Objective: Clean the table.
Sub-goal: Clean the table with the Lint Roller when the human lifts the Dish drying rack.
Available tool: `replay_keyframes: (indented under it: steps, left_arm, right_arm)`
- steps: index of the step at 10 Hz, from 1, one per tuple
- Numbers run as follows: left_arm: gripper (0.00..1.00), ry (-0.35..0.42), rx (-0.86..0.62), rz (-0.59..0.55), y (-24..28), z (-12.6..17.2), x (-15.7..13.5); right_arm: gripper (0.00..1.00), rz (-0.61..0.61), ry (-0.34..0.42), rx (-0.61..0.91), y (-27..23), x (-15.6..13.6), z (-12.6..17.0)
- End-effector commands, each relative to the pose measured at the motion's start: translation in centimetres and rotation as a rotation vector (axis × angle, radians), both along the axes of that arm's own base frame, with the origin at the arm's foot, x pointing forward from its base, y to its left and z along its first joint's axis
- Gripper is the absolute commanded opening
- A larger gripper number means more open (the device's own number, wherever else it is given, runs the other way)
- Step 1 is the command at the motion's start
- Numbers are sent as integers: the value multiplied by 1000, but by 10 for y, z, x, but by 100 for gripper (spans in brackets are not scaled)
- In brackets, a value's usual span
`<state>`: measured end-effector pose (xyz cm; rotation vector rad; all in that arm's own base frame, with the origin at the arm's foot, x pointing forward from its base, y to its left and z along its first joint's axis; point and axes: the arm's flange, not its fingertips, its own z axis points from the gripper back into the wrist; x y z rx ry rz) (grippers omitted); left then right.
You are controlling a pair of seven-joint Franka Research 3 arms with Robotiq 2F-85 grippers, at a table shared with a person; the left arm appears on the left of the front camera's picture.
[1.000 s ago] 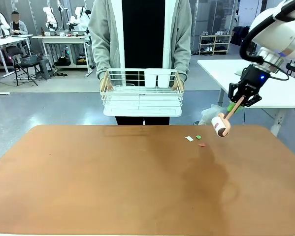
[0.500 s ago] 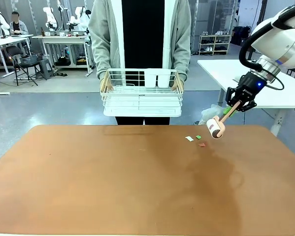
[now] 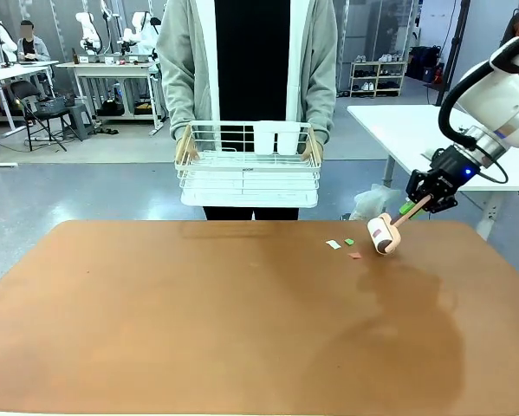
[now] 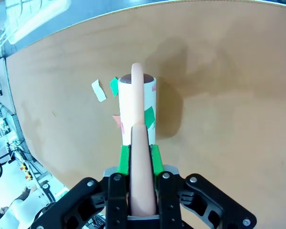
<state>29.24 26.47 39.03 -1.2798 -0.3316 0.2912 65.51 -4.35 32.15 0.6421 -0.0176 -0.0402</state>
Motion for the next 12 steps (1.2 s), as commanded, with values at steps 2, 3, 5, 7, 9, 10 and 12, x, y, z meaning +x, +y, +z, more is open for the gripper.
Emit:
replay_keyframes:
  steps: [2,3,5,7,9,10,12]
  left_arm:
    - [100,-21,1,-16,1,0,-6]
    - [100,-21,1,-16,1,0,-6]
    - [100,-21,1,-16,1,0,-6]
    - [100,-21,1,-16,1,0,-6]
    - [100,-21,1,-16,1,0,-6]
    - [100,-21,1,-16,1,0,-6]
    - [100,-21,1,-16,1,0,-6]
  right_arm:
    - [21,-11,16,66,-1,-5,-17]
    - [21,9,41,106,-6,-2,-23]
    - [21,0,70,119,-14,5,-38]
    - [21,6,106,155,-16,7,-46]
    - [21,27,112,139,-6,10,-44]
    - [21,54,154,198,9,11,-42]
    - [21,84,191,114,62,15,-48]
